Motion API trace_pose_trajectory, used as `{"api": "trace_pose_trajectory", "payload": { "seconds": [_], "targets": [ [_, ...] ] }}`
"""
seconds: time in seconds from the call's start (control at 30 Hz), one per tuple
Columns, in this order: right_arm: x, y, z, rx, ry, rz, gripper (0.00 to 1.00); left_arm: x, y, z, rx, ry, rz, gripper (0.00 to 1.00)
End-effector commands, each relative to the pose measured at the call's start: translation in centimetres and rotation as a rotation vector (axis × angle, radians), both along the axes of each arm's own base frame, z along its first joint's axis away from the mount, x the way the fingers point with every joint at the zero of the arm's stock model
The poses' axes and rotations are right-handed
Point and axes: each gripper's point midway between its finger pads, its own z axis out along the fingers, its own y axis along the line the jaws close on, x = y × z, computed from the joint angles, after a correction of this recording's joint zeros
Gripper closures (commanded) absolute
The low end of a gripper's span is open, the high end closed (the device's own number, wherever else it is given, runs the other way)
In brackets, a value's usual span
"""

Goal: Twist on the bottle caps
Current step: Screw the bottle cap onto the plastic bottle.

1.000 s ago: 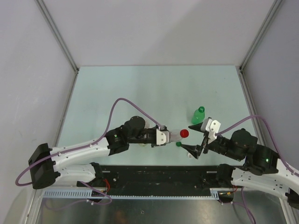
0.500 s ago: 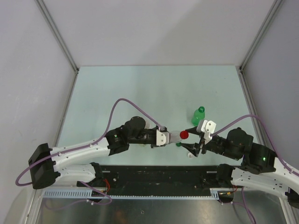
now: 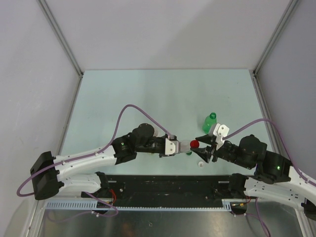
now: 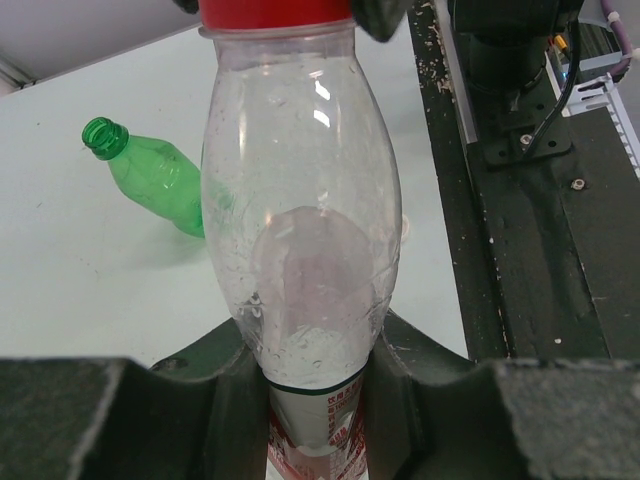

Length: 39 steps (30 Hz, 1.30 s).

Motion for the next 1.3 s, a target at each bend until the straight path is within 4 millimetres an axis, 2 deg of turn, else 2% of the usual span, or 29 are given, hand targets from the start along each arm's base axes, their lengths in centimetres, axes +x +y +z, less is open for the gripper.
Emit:
{"api": "trace_pose_trajectory", "payload": {
  "seconds": [0.0, 0.07, 0.13, 0.2, 0.3, 0.47, 0.57, 0.67, 0.77, 0.87, 0.93, 1.0, 1.07, 1.17, 1.27],
  "targets": [
    [0.6, -0.1, 1.7, 0.077, 0.005, -0.049, 0.55, -0.4, -0.3, 0.1, -0.007, -0.017, -0.032, 0.89],
    [0.6, -0.1, 1.8, 0.083, 0.012, -0.054, 0.69, -0.4, -0.3, 0.1, -0.006, -0.014, -0.033, 0.89],
    [0.7, 0.0, 1.7, 0.088, 0.026, -0.064, 0.88, -0.2, -0.3, 0.2, -0.007, -0.017, -0.023, 0.89],
    [1.1, -0.1, 1.5, 0.093, 0.047, -0.091, 0.97, 0.1, -0.4, 0.5, -0.012, -0.021, -0.008, 0.89],
    [2.3, -0.3, 1.6, 0.156, 0.134, -0.204, 1.00, 1.4, -0.5, 1.4, -0.031, -0.033, 0.064, 0.88],
    [6.6, -2.4, 2.5, 0.543, 0.414, -0.627, 1.00, 4.2, -1.1, 2.2, -0.064, -0.071, 0.202, 0.87],
    [7.7, -2.2, 2.6, 0.716, 0.504, -0.708, 1.00, 5.0, -1.7, 2.2, -0.071, -0.071, 0.242, 0.87],
    [8.7, -2.6, 2.2, 0.816, 0.561, -0.801, 1.00, 6.0, -1.9, 2.1, -0.077, -0.063, 0.299, 0.87],
    [9.3, -2.8, 1.3, 0.859, 0.593, -0.875, 1.00, 6.7, -1.9, 2.0, -0.090, -0.052, 0.346, 0.87],
    [9.5, -2.5, 1.3, 0.831, 0.564, -0.873, 1.00, 6.9, -2.0, 1.9, -0.091, -0.052, 0.354, 0.87],
    [9.4, -1.9, 2.1, 0.775, 0.496, -0.819, 0.92, 6.8, -1.9, 1.9, -0.093, -0.051, 0.353, 0.86],
    [9.2, -1.7, 2.6, 0.716, 0.434, -0.774, 0.72, 6.7, -1.8, 1.9, -0.096, -0.047, 0.352, 0.86],
    [9.1, -1.8, 2.8, 0.678, 0.396, -0.753, 0.61, 6.7, -1.8, 2.2, -0.104, -0.040, 0.358, 0.85],
    [9.0, -1.6, 3.0, 0.643, 0.361, -0.728, 0.52, 6.5, -1.9, 2.5, -0.117, -0.027, 0.352, 0.84],
    [9.2, -1.4, 2.9, 0.631, 0.346, -0.732, 0.49, 6.2, -2.1, 2.8, -0.126, -0.019, 0.331, 0.83]
  ]
}}
